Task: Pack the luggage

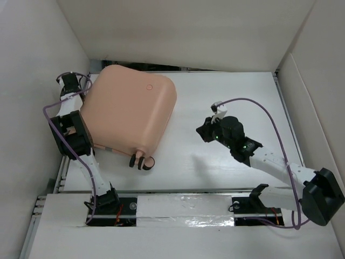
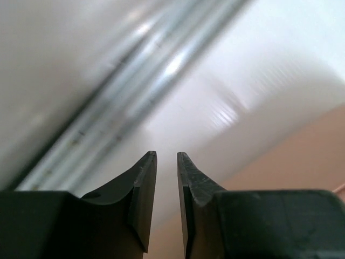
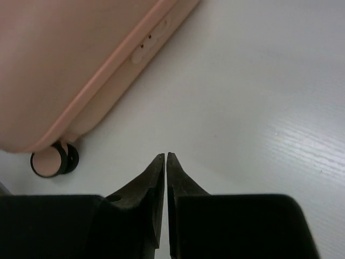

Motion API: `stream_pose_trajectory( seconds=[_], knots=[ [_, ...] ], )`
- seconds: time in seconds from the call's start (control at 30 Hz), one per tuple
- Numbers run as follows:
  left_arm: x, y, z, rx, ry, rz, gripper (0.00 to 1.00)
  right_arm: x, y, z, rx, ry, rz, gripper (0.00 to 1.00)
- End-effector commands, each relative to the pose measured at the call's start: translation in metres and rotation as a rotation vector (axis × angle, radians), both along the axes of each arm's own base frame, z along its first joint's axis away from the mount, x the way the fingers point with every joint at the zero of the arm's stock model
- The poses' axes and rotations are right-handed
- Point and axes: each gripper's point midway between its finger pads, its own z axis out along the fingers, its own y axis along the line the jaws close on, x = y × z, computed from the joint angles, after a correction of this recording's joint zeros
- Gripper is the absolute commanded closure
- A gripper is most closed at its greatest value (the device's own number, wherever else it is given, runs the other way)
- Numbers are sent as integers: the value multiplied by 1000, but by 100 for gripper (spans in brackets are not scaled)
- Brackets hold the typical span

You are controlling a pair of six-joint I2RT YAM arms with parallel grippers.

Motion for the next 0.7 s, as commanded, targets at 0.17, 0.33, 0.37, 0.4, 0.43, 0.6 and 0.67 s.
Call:
stream_pose_trajectory(
  seconds=[0.17, 0.33, 0.37, 0.4, 0.43, 0.6, 0.67],
  knots=[
    [-69, -152, 1, -320, -9, -286, 80, 71, 10, 14, 23, -18, -47, 74],
    [-108, -208, 2, -456, -54, -400, 79, 77, 43, -6, 12, 34, 42, 70],
    [-115, -227, 14, -452, -76, -451, 79, 79, 47, -3, 17, 30, 53, 70],
    [-128, -236, 6, -457, -50, -464, 79, 83, 52, 6, 32, 15, 66, 70],
    [-134, -244, 8, -458, -50, -483, 79, 87, 56, 11, 42, 5, 72, 70],
    [-179, -282, 8, -550, -87, -552, 77, 125, 79, 29, 34, -12, 99, 70],
    [-187, -294, 20, -573, -151, -579, 76, 151, 88, 67, 48, -60, 113, 70]
  ],
)
